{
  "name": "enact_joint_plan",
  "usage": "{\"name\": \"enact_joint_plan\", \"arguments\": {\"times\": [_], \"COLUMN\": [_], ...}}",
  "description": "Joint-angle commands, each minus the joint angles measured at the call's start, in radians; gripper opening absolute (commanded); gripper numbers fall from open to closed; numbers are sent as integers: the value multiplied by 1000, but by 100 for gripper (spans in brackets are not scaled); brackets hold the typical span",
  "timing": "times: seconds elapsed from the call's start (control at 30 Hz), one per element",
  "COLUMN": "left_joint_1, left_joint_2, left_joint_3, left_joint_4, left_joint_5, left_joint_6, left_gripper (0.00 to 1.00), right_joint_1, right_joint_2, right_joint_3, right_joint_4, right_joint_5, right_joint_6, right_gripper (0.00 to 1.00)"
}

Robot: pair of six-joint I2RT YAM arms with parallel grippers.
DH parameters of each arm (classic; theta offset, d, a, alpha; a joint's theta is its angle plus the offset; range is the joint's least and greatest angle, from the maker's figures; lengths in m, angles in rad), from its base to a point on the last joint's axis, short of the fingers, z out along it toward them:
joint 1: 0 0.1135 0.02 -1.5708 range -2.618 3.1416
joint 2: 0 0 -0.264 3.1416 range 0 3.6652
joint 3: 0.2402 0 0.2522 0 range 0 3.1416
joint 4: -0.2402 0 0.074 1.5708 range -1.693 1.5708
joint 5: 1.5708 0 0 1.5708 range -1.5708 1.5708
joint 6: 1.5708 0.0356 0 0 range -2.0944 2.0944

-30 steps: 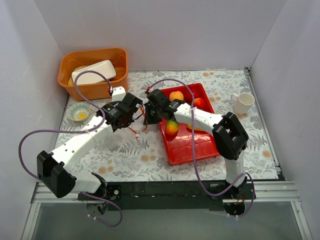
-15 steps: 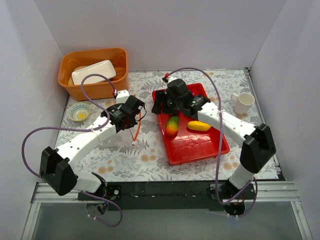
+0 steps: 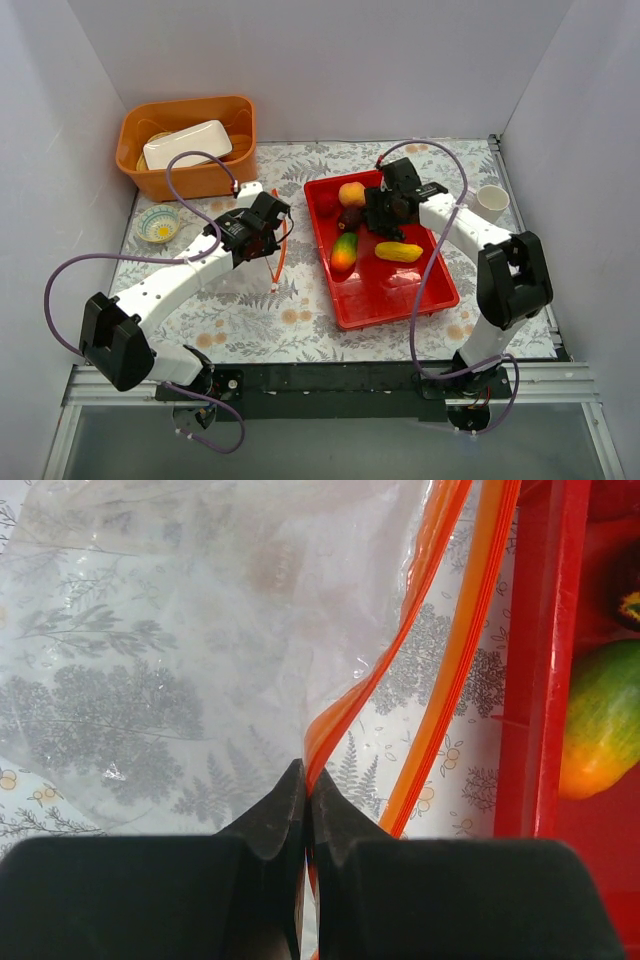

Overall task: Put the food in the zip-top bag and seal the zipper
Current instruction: Pick up the fake fruit from the bin.

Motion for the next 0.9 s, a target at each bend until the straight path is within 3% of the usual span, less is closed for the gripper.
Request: {"name": "enact_joint_plan", "arguments": {"times": [0.0,0.33,0.57,0.7,0.83,0.87], "left_joint_1": [4,4,4,6,7,7], "left_joint_2": [-31,-48,-48,-45,-45,-47], "left_joint_3": [-16,-37,-37,-36,-33,-33], "left_joint_4": [44,97,101,100,98,98], "left_joint_5": [53,129,135,142,141,141], "left_joint_6": [7,17,27,30,35,34], "left_gripper": [0,0,0,0,0,0], "right_joint_1": [8,3,1,0,0,0], "right_joint_2": [54,140,230,204,226,224], "right_joint_3": [50,35,56,-3,40,40], "right_joint_4": [0,134,155,258,185,180], "right_joint_5": [44,92,104,44,12,-12], "right_joint_6": [-130,-228,-218,-198,-188,-191], "right_gripper": [76,76,74,73,58,44]}}
